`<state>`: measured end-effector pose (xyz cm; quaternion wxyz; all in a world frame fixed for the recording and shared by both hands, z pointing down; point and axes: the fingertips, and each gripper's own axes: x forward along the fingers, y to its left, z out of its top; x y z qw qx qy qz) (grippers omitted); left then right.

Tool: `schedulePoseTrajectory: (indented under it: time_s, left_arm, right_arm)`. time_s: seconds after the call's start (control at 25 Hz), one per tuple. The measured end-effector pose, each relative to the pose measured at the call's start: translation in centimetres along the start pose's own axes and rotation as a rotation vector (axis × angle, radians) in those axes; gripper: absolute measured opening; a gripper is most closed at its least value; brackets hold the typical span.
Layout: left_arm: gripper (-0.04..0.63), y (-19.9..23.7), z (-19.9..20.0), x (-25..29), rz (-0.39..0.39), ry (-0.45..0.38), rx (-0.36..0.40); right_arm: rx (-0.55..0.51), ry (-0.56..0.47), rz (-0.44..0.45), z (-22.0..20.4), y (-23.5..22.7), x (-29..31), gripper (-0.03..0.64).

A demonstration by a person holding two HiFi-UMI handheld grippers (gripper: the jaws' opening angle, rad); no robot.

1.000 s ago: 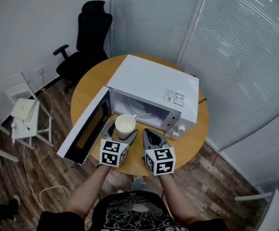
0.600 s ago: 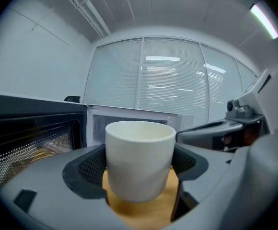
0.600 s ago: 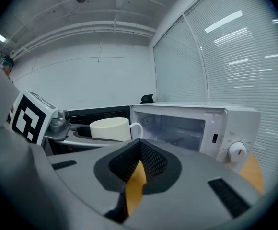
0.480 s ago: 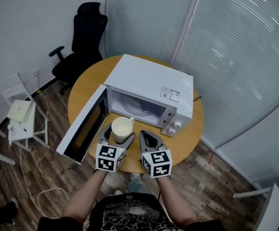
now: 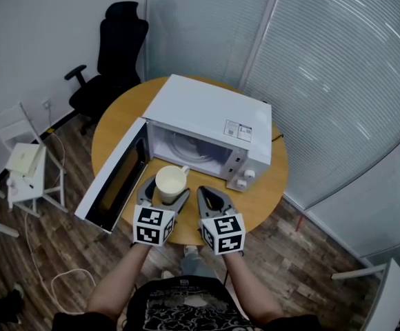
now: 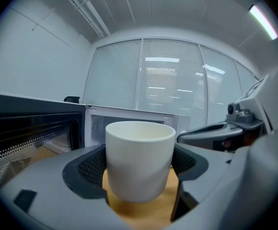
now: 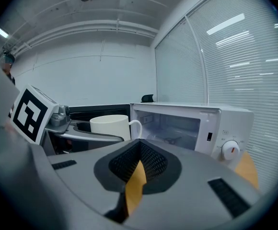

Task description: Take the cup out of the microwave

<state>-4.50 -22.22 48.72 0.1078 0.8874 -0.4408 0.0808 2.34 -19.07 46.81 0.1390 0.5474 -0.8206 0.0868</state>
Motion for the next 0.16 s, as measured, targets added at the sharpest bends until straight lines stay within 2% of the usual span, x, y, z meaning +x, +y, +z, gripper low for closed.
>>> schedulePoseTrajectory:
  time_s: [0.16]
  left_arm:
    - [0.417, -0.34, 0.11, 0.39, -0.005, -0.001, 0.003]
  right_arm:
    - [-0.001, 0.0, -0.002, -0.03, -0.31, -0.01, 0.015]
